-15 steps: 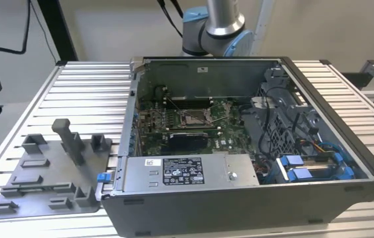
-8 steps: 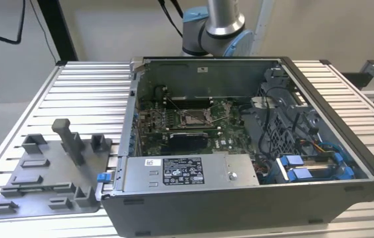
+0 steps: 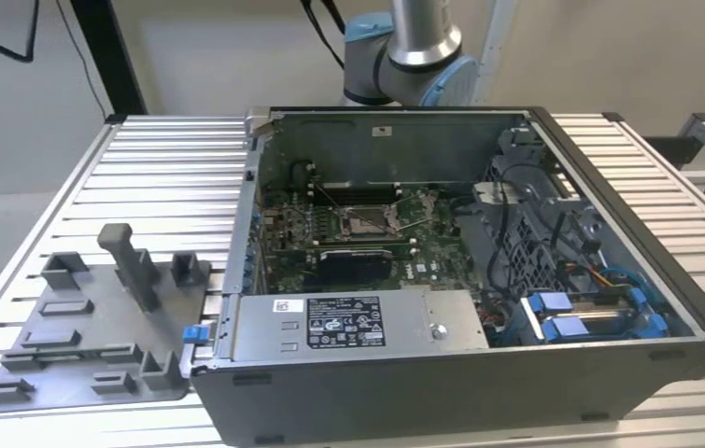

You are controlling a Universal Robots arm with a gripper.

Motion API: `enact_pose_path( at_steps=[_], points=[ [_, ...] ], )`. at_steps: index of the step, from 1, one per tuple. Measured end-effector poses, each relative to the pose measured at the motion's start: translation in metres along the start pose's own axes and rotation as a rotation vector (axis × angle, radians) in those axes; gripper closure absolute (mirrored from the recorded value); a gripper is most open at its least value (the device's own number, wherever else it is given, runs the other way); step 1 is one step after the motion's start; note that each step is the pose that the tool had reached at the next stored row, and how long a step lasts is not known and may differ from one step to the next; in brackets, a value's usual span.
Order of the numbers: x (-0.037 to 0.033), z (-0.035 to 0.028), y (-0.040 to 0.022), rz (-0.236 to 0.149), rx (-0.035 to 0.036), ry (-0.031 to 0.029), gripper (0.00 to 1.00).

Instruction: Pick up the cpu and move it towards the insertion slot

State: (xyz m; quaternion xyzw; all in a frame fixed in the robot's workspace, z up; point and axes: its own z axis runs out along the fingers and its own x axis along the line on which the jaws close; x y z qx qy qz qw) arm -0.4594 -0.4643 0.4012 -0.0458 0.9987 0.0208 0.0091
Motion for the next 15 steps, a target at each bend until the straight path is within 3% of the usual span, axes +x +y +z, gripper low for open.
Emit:
enact_pose_path(
  at_steps=[6, 15],
  points=[
    [-0.0023, -0.0003, -0.0001, -0.002, 0.0001, 0.0007, 1.0],
    [-0.0277, 0.0003, -0.0025, -0.002, -0.0001, 0.0017, 1.0]
  ],
)
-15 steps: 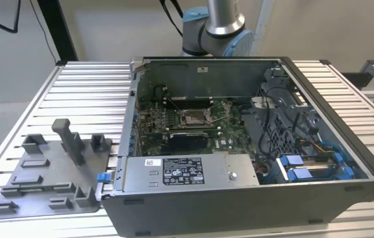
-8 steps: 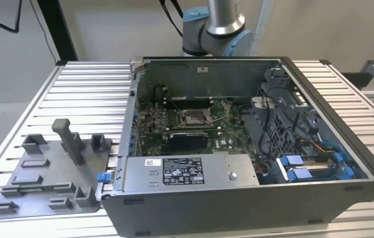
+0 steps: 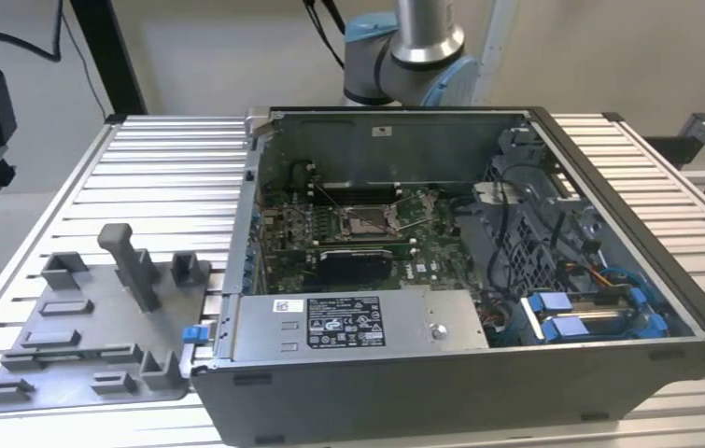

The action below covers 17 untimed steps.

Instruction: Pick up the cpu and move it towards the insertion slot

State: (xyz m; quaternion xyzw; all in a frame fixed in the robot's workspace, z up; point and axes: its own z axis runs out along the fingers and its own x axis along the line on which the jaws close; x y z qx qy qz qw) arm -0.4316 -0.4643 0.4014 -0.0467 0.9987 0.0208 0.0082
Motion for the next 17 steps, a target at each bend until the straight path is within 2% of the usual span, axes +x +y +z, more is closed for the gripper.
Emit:
enact_pose_path(
  at_steps=[6, 17],
  points=[
    [-0.0254, 0.0003, -0.0024, 0.0, -0.0002, 0.0029, 1.0],
    [-0.0749, 0.0011, -0.0068, -0.001, -0.0005, 0.0047, 1.0]
  ],
)
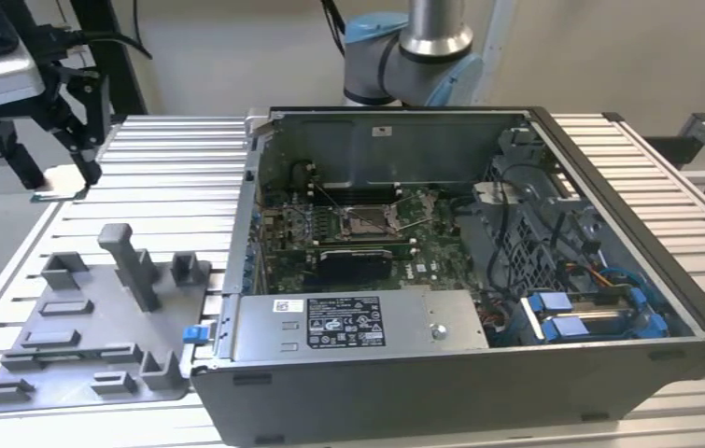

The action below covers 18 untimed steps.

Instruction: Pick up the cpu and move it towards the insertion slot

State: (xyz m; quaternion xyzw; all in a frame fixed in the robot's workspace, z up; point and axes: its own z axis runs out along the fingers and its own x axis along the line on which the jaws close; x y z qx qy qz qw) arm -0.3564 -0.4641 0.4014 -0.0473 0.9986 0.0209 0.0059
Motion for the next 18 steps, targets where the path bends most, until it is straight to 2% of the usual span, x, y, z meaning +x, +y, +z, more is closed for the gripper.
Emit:
enact_pose_path(
  at_steps=[2, 3, 9, 18],
  points=[
    [-0.0068, 0.0001, -0.0006, 0.0, -0.0001, 0.0, 1.0],
    [-0.0129, 0.0001, -0.0012, -0.001, 0.0, 0.0001, 1.0],
    [-0.0329, 0.0003, -0.0029, -0.001, 0.0, 0.0001, 1.0],
    [-0.0728, 0.0007, -0.0064, -0.002, 0.0, 0.0001, 1.0]
  ],
)
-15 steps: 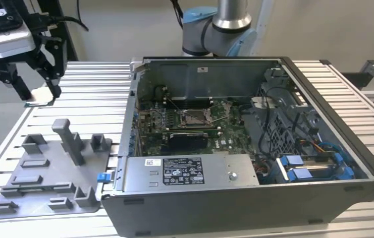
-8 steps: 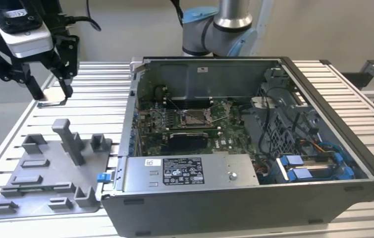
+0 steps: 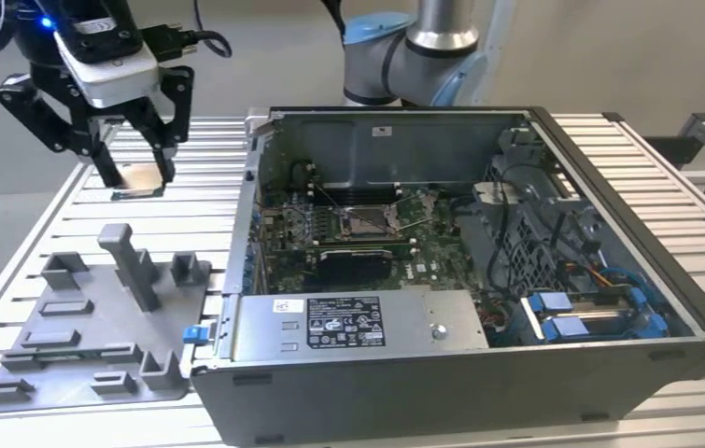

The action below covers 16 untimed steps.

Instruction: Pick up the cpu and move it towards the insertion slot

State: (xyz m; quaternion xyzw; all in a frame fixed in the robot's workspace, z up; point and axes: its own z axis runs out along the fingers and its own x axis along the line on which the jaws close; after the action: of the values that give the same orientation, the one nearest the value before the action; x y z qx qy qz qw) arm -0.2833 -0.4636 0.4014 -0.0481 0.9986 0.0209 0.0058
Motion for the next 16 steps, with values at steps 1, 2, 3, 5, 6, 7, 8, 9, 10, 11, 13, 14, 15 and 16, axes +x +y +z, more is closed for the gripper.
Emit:
enact_pose_path(
  at_steps=[1, 2, 3, 5, 6, 7, 8, 9, 10, 11, 13, 14, 15, 16],
  points=[
    [-0.0045, 0.0001, -0.0004, 0.0, 0.0, -0.0001, 1.0],
    [-0.009, 0.0001, -0.0008, 0.0, 0.0, -0.0001, 1.0],
    [-0.0136, 0.0002, -0.0012, 0.0, 0.0, 0.0, 1.0],
    [-0.0227, 0.0002, -0.0019, 0.0, 0.0, 0.0, 1.0],
    [-0.027, 0.0003, -0.0023, 0.0, 0.0, 0.0, 1.0],
    [-0.0316, 0.0004, -0.0027, 0.0, -0.0001, 0.0, 1.0],
    [-0.036, 0.0004, -0.0031, 0.0, 0.0, 0.0, 1.0],
    [-0.0409, 0.0004, -0.0036, 0.0, 0.0, 0.0, 1.0],
    [-0.0449, 0.0005, -0.0039, 0.0, 0.0, 0.0, 1.0],
    [-0.0497, 0.0005, -0.0043, 0.0, 0.0, 0.0, 1.0],
    [-0.0587, 0.0007, -0.0052, 0.0, 0.0, -0.0001, 1.0],
    [-0.0635, 0.0007, -0.0056, 0.0, 0.0, 0.0, 1.0],
    [-0.0677, 0.0007, -0.006, 0.0, 0.0, 0.0, 1.0],
    [-0.0723, 0.0008, -0.0065, 0.0, 0.0, 0.0, 1.0]
  ],
)
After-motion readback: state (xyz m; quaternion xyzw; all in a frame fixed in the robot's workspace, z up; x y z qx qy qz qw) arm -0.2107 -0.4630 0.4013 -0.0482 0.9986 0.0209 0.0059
